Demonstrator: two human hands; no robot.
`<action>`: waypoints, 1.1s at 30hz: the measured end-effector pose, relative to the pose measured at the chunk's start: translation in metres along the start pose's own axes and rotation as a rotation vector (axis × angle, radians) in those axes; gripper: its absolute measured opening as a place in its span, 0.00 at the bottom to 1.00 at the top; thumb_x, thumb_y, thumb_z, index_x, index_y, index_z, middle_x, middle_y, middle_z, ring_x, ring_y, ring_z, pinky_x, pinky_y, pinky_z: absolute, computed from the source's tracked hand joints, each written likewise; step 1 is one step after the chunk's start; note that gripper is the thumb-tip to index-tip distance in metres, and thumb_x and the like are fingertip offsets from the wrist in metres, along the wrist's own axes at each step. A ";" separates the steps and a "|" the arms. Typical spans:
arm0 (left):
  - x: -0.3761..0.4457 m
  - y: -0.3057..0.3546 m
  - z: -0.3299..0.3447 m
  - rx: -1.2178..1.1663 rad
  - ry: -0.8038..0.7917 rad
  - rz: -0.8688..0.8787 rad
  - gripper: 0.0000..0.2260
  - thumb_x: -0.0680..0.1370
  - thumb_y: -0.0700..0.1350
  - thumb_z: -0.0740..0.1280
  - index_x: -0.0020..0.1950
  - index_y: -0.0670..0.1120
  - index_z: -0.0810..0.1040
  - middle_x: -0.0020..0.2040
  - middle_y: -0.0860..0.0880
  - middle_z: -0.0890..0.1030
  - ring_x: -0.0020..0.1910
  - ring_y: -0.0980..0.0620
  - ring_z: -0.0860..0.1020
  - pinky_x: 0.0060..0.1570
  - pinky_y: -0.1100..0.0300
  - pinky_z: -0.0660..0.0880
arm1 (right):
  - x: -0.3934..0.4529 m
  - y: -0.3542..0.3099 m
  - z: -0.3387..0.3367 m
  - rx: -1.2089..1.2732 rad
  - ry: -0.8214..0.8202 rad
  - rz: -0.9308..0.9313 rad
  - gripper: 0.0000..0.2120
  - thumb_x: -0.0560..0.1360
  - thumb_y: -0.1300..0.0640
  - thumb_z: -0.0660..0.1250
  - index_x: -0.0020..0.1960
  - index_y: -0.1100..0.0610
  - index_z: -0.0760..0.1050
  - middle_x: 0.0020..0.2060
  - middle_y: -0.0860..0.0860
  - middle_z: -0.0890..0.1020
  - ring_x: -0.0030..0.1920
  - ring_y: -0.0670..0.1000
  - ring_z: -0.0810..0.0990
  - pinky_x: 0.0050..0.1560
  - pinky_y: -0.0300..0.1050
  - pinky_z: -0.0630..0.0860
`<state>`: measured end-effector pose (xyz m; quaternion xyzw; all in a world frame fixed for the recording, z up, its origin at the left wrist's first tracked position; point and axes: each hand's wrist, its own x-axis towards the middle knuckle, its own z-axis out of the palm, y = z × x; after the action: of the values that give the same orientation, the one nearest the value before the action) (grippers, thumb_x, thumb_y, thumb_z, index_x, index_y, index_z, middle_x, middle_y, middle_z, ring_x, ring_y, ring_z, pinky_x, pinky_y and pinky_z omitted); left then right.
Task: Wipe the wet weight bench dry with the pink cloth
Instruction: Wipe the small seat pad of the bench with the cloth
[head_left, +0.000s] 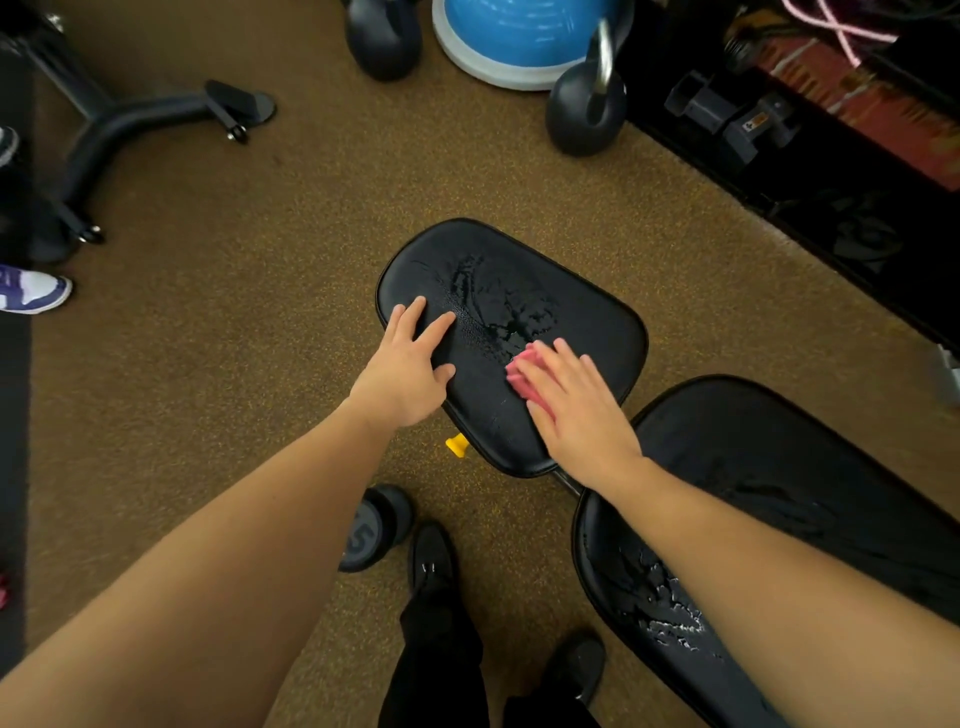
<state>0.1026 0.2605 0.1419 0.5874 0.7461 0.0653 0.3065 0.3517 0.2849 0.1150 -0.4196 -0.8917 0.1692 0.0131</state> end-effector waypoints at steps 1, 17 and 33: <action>0.000 -0.001 0.000 -0.005 0.005 0.006 0.30 0.83 0.48 0.64 0.82 0.55 0.54 0.82 0.49 0.44 0.81 0.45 0.40 0.79 0.46 0.49 | -0.002 -0.006 0.002 0.008 -0.006 -0.017 0.24 0.84 0.50 0.53 0.80 0.51 0.60 0.79 0.51 0.61 0.81 0.56 0.53 0.80 0.56 0.53; 0.005 -0.005 -0.003 0.014 0.017 0.030 0.28 0.83 0.45 0.63 0.81 0.53 0.56 0.82 0.45 0.48 0.81 0.43 0.44 0.79 0.46 0.50 | -0.015 -0.048 -0.018 0.584 0.064 -0.309 0.10 0.81 0.62 0.63 0.58 0.54 0.81 0.61 0.43 0.80 0.66 0.41 0.74 0.71 0.44 0.66; 0.007 -0.012 -0.007 -0.029 0.047 0.002 0.27 0.84 0.49 0.61 0.82 0.51 0.55 0.82 0.49 0.46 0.81 0.47 0.43 0.78 0.50 0.51 | 0.032 0.033 -0.008 0.062 0.087 0.057 0.24 0.83 0.49 0.52 0.77 0.51 0.68 0.78 0.52 0.66 0.78 0.58 0.62 0.77 0.59 0.59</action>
<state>0.0884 0.2653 0.1390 0.5819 0.7515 0.0903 0.2975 0.3573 0.3309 0.1080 -0.4511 -0.8723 0.1789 0.0599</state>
